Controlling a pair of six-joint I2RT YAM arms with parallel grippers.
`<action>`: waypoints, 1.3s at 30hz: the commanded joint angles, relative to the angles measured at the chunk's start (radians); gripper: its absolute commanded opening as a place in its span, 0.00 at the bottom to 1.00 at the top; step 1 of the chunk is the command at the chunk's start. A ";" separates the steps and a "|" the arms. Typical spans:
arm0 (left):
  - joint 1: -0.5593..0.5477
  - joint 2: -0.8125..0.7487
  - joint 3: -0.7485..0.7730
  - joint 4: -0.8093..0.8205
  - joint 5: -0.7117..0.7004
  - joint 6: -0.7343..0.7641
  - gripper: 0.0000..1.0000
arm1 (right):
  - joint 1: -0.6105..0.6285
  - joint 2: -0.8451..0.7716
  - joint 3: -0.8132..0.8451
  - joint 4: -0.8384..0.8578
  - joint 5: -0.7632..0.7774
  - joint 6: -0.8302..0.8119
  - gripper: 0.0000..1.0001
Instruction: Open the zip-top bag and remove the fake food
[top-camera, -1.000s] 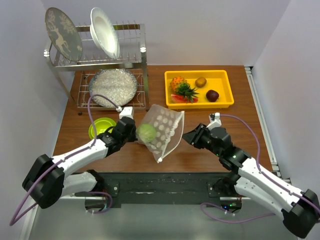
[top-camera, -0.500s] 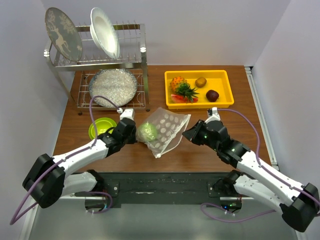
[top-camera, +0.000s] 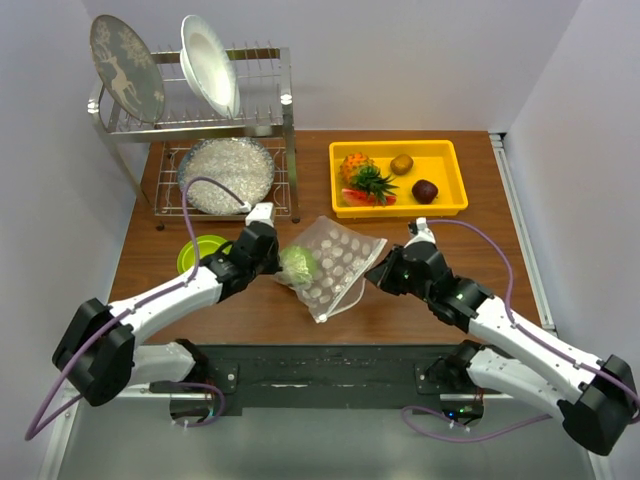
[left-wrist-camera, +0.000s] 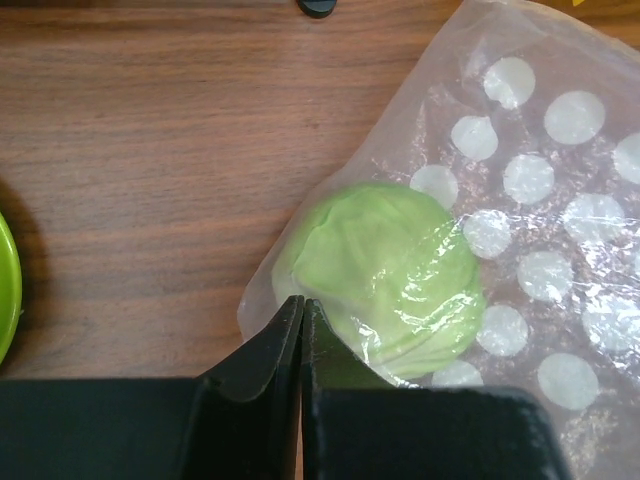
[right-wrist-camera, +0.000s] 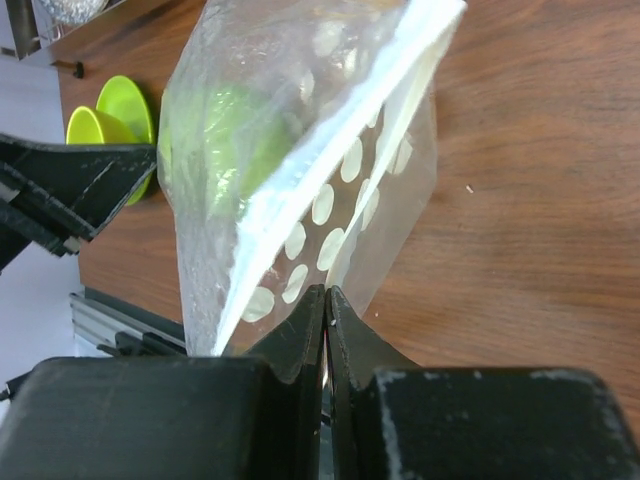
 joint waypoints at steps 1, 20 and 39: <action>0.001 0.024 0.046 0.044 -0.009 0.027 0.10 | 0.026 -0.029 0.070 -0.018 0.036 0.003 0.05; 0.001 -0.045 -0.017 0.140 0.060 0.029 0.44 | 0.040 -0.140 0.043 -0.168 0.007 0.031 0.11; 0.040 -0.042 -0.082 0.189 0.058 -0.042 0.54 | 0.040 -0.384 -0.163 -0.212 0.078 0.138 0.14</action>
